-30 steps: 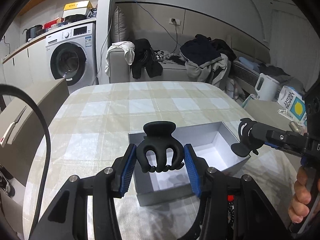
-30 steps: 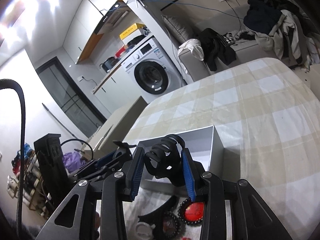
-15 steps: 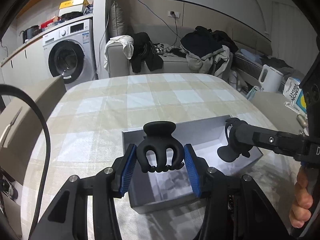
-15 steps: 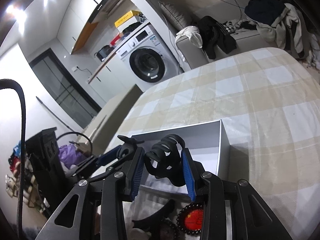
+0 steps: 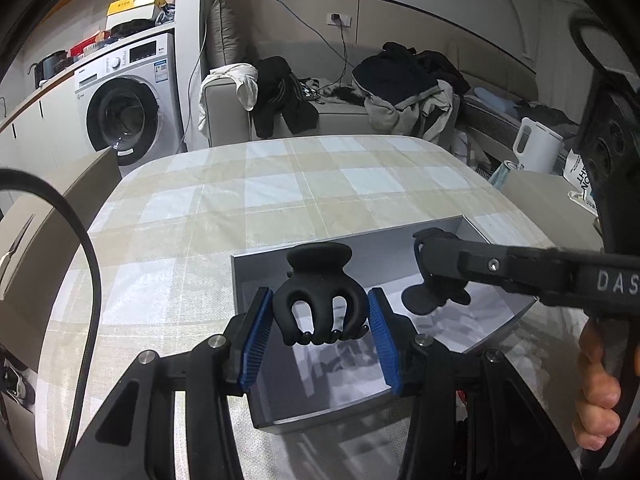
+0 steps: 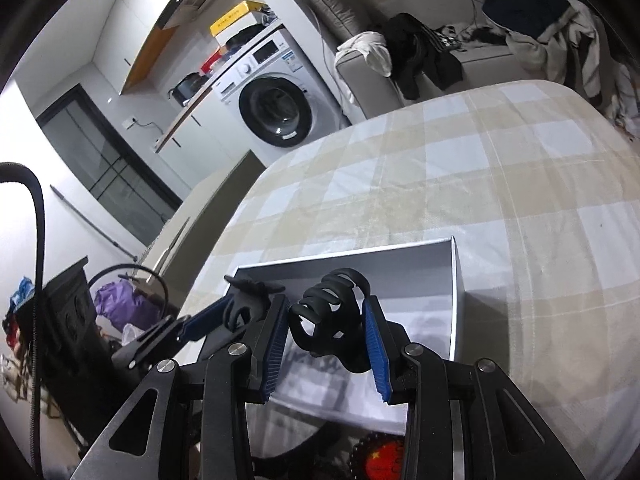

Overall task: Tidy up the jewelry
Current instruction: 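Carry the claw clip and hair tie into the grey box and open both tools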

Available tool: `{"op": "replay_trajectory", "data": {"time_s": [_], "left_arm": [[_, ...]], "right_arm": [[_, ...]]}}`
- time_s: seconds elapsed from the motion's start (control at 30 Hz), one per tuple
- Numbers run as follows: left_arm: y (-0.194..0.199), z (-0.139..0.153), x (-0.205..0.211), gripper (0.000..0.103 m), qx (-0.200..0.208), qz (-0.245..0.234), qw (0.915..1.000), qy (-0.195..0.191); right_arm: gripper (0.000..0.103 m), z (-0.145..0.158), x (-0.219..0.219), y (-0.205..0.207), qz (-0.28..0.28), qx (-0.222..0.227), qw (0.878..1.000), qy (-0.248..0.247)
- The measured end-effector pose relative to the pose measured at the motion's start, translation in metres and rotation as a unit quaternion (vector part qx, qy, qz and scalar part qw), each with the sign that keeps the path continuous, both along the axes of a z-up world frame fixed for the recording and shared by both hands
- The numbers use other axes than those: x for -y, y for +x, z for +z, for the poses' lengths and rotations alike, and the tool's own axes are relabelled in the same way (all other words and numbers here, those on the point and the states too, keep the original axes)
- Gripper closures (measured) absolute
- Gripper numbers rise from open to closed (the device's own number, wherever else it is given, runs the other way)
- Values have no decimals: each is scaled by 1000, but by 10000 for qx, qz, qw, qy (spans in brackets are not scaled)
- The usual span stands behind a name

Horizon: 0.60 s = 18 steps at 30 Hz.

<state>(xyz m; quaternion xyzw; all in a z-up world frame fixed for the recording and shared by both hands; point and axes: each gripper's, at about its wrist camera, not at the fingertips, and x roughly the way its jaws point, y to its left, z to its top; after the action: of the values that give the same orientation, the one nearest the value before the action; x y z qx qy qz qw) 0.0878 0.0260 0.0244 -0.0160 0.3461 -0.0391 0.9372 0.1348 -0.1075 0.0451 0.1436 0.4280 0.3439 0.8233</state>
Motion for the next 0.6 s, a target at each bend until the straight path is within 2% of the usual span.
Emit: {"op": "replay_trajectory", "data": {"time_s": [0.6], "left_arm": [[3, -3, 1, 61, 17, -27, 10000, 87]], "right_arm": [[66, 1, 2, 1, -106, -13, 9998, -191]]}}
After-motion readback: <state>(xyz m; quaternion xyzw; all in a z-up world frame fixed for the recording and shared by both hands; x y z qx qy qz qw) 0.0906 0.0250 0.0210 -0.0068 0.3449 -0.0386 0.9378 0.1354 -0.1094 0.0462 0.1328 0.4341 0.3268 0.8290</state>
